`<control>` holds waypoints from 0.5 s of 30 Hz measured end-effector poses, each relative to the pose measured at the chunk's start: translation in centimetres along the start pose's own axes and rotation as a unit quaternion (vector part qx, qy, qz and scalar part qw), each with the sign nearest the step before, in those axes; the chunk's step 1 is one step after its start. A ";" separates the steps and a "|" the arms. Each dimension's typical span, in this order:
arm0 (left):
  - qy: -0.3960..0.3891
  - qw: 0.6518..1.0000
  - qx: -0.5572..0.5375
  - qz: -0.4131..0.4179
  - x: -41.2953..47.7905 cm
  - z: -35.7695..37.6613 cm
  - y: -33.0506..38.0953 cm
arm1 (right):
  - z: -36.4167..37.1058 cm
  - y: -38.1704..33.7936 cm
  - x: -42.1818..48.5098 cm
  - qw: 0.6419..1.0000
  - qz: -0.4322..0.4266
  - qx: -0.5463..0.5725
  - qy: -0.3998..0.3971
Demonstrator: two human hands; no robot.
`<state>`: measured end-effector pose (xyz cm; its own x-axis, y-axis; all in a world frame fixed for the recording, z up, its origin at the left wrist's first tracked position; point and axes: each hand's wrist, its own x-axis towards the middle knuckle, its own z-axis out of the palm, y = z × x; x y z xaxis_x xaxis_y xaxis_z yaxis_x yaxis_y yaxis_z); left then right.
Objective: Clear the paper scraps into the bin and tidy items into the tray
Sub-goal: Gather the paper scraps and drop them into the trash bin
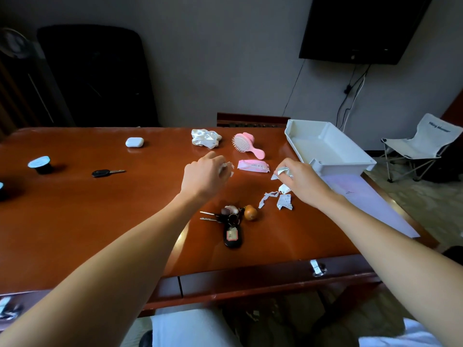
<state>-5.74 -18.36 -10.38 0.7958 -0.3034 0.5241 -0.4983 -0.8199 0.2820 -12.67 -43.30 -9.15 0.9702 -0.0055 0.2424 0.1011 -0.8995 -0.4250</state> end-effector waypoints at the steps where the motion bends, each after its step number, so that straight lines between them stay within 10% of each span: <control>1: -0.002 1.000 -0.001 0.003 0.0 -0.1 0.2 | 0.1 0.3 -0.5 1.000 0.006 0.006 -0.010; 15: -0.001 0.998 0.037 -0.043 -3.3 -2.2 -2.8 | 2.3 -0.1 -2.8 0.984 0.010 -0.088 -0.153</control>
<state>-7.74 -14.04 -11.16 0.8357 -0.2303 0.4986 -0.4003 -0.8770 0.2659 -14.86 -42.14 -11.78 0.9952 0.0842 -0.0493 0.0685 -0.9625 -0.2625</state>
